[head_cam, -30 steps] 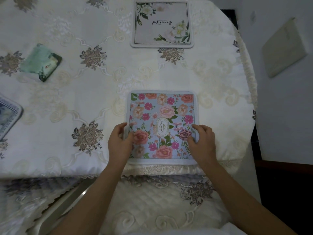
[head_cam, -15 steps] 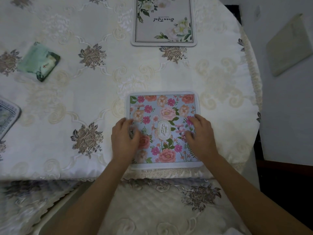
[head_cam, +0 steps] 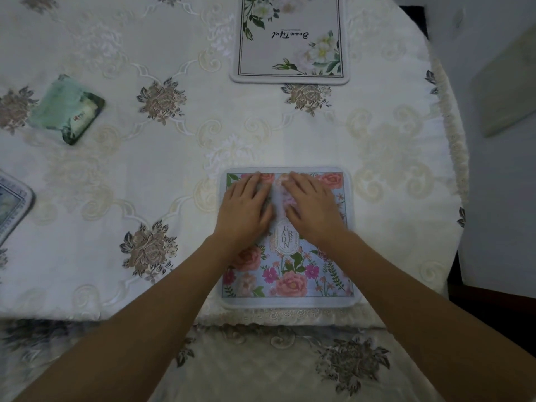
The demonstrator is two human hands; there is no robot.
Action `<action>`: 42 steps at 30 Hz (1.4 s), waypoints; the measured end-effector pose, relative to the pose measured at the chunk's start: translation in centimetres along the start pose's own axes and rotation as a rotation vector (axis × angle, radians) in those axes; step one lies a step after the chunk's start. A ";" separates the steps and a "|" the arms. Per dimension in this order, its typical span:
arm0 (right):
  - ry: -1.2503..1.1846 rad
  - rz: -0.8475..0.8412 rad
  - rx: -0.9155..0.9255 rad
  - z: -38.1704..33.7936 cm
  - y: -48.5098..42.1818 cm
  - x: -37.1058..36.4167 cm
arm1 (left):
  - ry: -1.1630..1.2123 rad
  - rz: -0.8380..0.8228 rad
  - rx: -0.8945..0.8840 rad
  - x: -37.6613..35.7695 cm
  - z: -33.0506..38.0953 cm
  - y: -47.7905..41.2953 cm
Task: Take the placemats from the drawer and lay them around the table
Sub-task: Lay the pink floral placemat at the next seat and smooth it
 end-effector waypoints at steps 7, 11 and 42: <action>0.018 0.056 -0.175 4.7 2.4 0.7 | -0.027 0.007 0.119 0.3 -3.0 1.8; -0.031 0.033 -0.107 3.1 1.4 0.6 | -0.007 0.012 0.090 0.2 -1.5 0.6; 0.046 0.082 -0.066 4.1 0.0 1.5 | -0.075 0.017 0.037 0.1 -2.6 -0.5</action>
Point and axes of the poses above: each hand's wrist, its own y-axis away from the middle knuckle, its own x-axis out of the back of the hand, z = x × y, the point moved 6 cm from there along -y, towards the middle knuckle, and after that the axes turned 1 degree about y, right-handed, at the moved point
